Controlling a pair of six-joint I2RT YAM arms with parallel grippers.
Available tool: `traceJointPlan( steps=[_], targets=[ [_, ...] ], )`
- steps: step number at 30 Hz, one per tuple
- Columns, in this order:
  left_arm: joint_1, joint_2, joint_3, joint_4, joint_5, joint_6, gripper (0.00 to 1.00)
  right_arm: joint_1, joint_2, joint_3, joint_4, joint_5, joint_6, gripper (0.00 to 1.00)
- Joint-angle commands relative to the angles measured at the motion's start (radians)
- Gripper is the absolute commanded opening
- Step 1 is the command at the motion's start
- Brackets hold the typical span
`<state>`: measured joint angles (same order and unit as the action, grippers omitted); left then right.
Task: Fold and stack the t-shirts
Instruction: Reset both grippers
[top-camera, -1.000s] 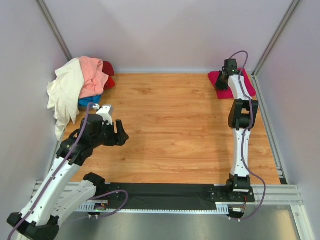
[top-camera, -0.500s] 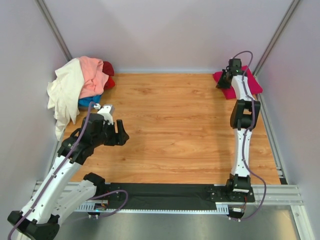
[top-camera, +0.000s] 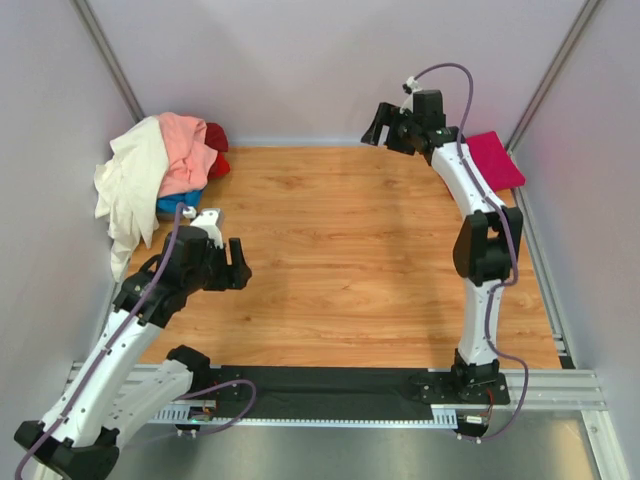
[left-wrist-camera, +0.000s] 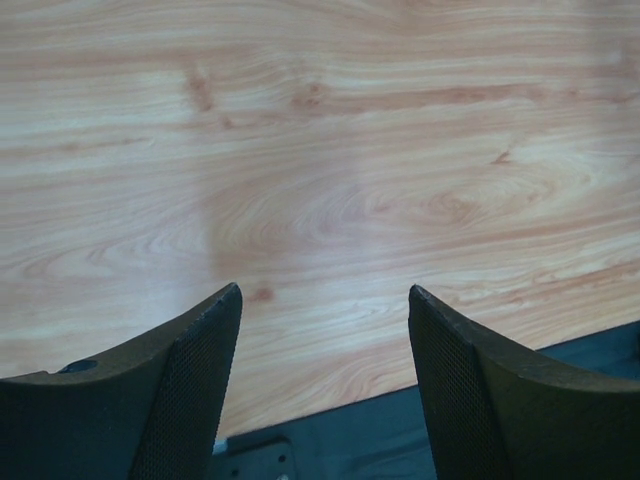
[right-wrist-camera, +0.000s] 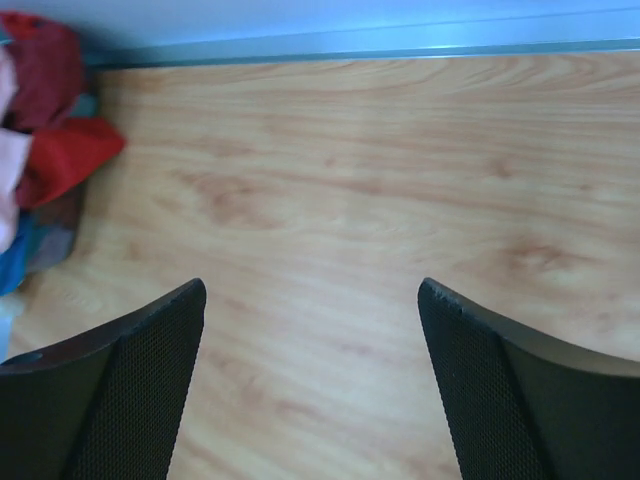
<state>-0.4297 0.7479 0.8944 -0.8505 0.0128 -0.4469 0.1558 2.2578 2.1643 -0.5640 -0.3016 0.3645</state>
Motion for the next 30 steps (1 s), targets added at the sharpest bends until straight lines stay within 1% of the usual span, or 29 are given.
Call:
traceJointPlan(
  steps=[1,2,3,4,5,6,7,8,9,10,11,12,13,14,15,16,17,20,22,24,25,26,28,30],
  targets=[
    [0.003,0.063,0.099,-0.092,-0.143,-0.006,0.75,0.057,-0.206,-0.23,0.084,-0.007,0.066,0.88],
    [0.003,0.095,0.177,-0.114,-0.262,0.0,0.79,0.071,-0.28,-0.303,0.11,-0.008,0.073,0.88],
    [0.003,0.132,0.219,-0.131,-0.322,0.028,0.81,0.1,-0.321,-0.372,0.163,-0.01,0.079,0.88],
    [0.008,0.21,0.3,-0.146,-0.373,0.04,0.85,0.114,-0.355,-0.506,0.188,0.001,0.094,0.88],
    [0.015,0.25,0.336,-0.142,-0.428,0.057,0.86,0.128,-0.416,-0.558,0.226,0.001,0.1,0.88],
    [0.06,0.29,0.371,-0.136,-0.425,0.075,0.86,0.155,-0.441,-0.611,0.236,0.002,0.103,0.88],
    [0.092,0.376,0.455,-0.13,-0.403,0.077,0.85,0.168,-0.461,-0.677,0.239,0.009,0.108,0.88],
    [0.126,0.419,0.5,-0.127,-0.339,0.079,0.84,0.18,-0.486,-0.708,0.24,0.007,0.113,0.88],
    [0.185,0.511,0.549,-0.128,-0.324,0.077,0.83,0.203,-0.519,-0.73,0.237,0.004,0.111,0.87],
    [0.203,0.562,0.657,-0.145,-0.329,0.076,0.82,0.217,-0.541,-0.771,0.231,0.013,0.108,0.87],
    [0.218,0.612,0.714,-0.153,-0.376,0.076,0.82,0.229,-0.556,-0.788,0.221,0.021,0.099,0.87],
    [0.248,0.716,0.776,-0.165,-0.388,0.077,0.82,0.252,-0.59,-0.805,0.216,0.025,0.093,0.87],
    [0.265,0.766,0.895,-0.195,-0.402,0.064,0.83,0.263,-0.604,-0.823,0.211,0.039,0.088,0.87],
    [0.284,0.857,0.947,-0.2,-0.408,0.059,0.84,0.274,-0.635,-0.852,0.202,0.042,0.094,0.87],
    [0.305,0.858,1.0,-0.208,-0.395,0.057,0.84,0.278,-0.635,-0.868,0.199,0.042,0.099,0.87],
    [0.345,0.945,1.049,-0.217,-0.396,0.054,0.85,0.281,-0.664,-0.88,0.191,0.033,0.103,0.87],
    [0.362,0.984,1.125,-0.214,-0.421,0.057,0.87,0.292,-0.684,-0.893,0.164,0.035,0.105,0.87],
    [0.426,1.131,1.245,-0.223,-0.422,0.059,0.88,0.332,-0.785,-0.955,0.113,0.055,0.087,0.87],
    [0.474,1.211,1.259,-0.184,-0.416,0.079,0.88,0.352,-0.848,-1.026,0.101,0.074,0.077,0.87],
    [0.52,1.254,1.253,-0.142,-0.395,0.112,0.88,0.367,-0.937,-1.072,0.093,0.081,0.077,0.88],
    [0.535,1.281,1.236,-0.075,-0.373,0.128,0.88,0.369,-0.963,-1.112,0.089,0.082,0.074,0.88],
    [0.548,1.294,1.212,-0.052,-0.338,0.141,0.88,0.372,-1.004,-1.123,0.07,0.085,0.074,0.88],
    [0.575,1.33,1.2,-0.009,-0.333,0.172,0.87,0.375,-1.04,-1.146,0.047,0.099,0.068,0.88],
    [0.588,1.354,1.2,0.001,-0.335,0.189,0.86,0.376,-1.079,-1.153,0.023,0.108,0.059,0.89]
  ],
)
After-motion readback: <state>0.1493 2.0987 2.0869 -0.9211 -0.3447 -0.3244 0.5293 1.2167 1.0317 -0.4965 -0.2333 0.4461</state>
